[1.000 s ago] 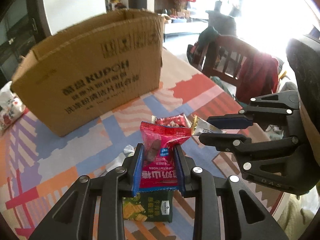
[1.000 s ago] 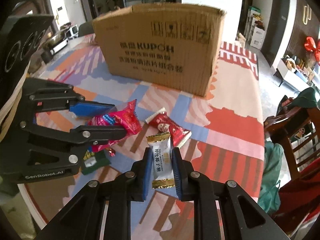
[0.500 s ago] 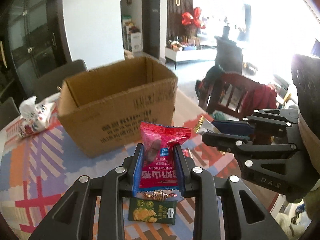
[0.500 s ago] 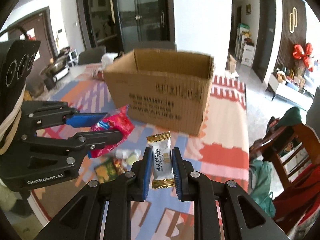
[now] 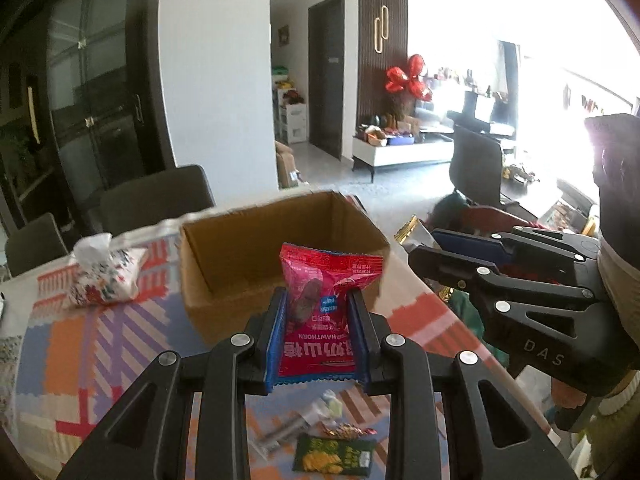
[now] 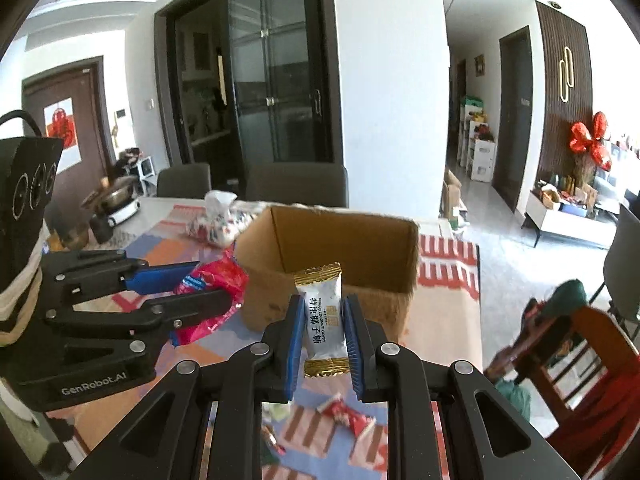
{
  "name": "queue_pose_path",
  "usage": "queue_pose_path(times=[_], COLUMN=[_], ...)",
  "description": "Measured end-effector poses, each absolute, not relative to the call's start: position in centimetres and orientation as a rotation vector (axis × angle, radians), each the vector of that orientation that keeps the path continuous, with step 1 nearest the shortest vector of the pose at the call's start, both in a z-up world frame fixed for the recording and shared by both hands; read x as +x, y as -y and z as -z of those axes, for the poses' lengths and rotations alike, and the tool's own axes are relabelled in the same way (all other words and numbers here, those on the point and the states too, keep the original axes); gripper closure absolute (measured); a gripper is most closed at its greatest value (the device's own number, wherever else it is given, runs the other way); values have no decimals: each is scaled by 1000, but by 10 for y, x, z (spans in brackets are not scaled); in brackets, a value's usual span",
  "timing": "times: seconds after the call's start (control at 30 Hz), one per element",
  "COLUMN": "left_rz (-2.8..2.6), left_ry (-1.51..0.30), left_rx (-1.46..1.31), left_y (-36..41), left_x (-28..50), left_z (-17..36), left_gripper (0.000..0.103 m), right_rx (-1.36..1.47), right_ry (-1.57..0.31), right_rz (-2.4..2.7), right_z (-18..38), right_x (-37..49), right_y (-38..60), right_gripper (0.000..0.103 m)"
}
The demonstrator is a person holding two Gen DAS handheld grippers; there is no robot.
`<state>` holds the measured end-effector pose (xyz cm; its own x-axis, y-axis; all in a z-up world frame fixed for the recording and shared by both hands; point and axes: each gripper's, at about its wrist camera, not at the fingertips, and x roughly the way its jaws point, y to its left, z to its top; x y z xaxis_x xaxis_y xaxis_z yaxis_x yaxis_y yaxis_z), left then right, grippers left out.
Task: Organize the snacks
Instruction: 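Carry both snacks into the cardboard box and open both tools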
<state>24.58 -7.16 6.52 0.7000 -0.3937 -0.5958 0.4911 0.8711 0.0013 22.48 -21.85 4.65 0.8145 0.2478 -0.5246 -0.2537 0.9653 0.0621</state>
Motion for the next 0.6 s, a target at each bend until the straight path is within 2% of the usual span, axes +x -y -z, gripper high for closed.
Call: queue_pose_path(times=[0.37, 0.6], left_rz=[432, 406], left_ry=[-614, -655], left_rx=[165, 134], left_y=[58, 51], left_x=[291, 327], left_z=[-83, -77], left_gripper=[74, 74], right_rx=[17, 13], right_ry=[-576, -606], right_rz=[-273, -271], right_z=[-60, -60], right_x=[271, 305], right_y=[210, 202], right_gripper=[82, 82])
